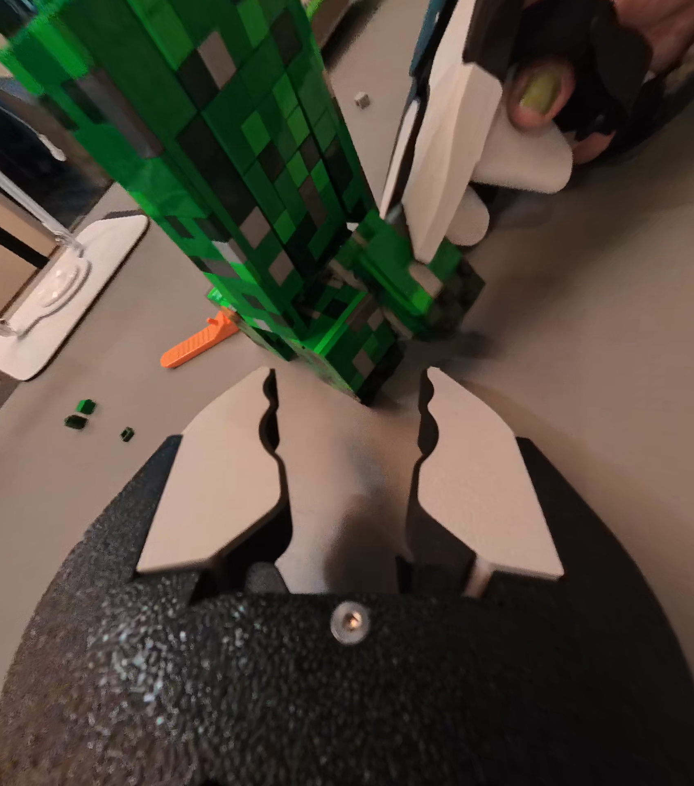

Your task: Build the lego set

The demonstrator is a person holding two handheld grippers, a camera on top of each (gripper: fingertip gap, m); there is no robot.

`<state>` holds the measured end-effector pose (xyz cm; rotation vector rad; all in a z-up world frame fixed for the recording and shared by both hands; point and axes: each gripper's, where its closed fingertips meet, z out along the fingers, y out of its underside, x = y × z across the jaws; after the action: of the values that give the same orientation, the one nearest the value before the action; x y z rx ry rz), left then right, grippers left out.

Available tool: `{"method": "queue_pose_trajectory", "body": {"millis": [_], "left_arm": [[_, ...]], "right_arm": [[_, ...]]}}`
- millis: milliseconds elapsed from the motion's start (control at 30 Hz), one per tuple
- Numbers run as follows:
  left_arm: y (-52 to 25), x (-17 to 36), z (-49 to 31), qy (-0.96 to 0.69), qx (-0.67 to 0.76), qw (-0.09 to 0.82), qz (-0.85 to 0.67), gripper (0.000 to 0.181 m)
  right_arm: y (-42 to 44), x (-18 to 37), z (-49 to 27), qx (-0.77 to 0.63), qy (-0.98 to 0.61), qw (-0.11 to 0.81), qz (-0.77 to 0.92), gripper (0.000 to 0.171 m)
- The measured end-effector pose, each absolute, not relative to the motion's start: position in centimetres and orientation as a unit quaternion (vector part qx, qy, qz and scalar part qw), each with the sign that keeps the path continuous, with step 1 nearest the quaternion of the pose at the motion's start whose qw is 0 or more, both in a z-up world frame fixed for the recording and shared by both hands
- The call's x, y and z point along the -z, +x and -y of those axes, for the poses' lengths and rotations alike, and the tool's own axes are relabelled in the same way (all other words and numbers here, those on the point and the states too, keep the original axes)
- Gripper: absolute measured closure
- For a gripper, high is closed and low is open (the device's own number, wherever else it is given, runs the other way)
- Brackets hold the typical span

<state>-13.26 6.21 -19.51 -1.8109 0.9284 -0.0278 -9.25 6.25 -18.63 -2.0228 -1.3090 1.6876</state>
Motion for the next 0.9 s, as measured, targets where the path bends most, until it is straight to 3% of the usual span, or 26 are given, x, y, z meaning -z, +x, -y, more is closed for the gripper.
{"method": "queue_pose_trajectory", "body": {"millis": [167, 367, 500, 667, 900], "left_arm": [[-13.1, 18.2, -6.0, -0.732, -0.052, 0.57, -0.37, 0.099], [-12.3, 16.7, -4.9, -0.696, -0.111, 0.603, -0.375, 0.099], [-12.0, 17.1, -3.8, -0.747, -0.056, 0.58, -0.319, 0.109], [-10.0, 19.5, -2.1, -0.816, 0.003, 0.513, -0.267, 0.104], [-9.9, 19.1, -1.9, -0.822, -0.01, 0.52, -0.231, 0.106]], "right_arm": [[-9.3, 18.9, -6.3, -0.55, -0.686, 0.125, 0.461, 0.136], [-8.9, 18.8, -6.4, -0.552, -0.686, 0.126, 0.456, 0.133], [-7.9, 18.8, -6.3, -0.546, -0.688, 0.137, 0.458, 0.13], [-6.8, 18.9, -6.0, -0.527, -0.68, 0.164, 0.483, 0.128], [-6.0, 16.1, -8.6, -0.471, -0.612, 0.344, 0.534, 0.108]]}}
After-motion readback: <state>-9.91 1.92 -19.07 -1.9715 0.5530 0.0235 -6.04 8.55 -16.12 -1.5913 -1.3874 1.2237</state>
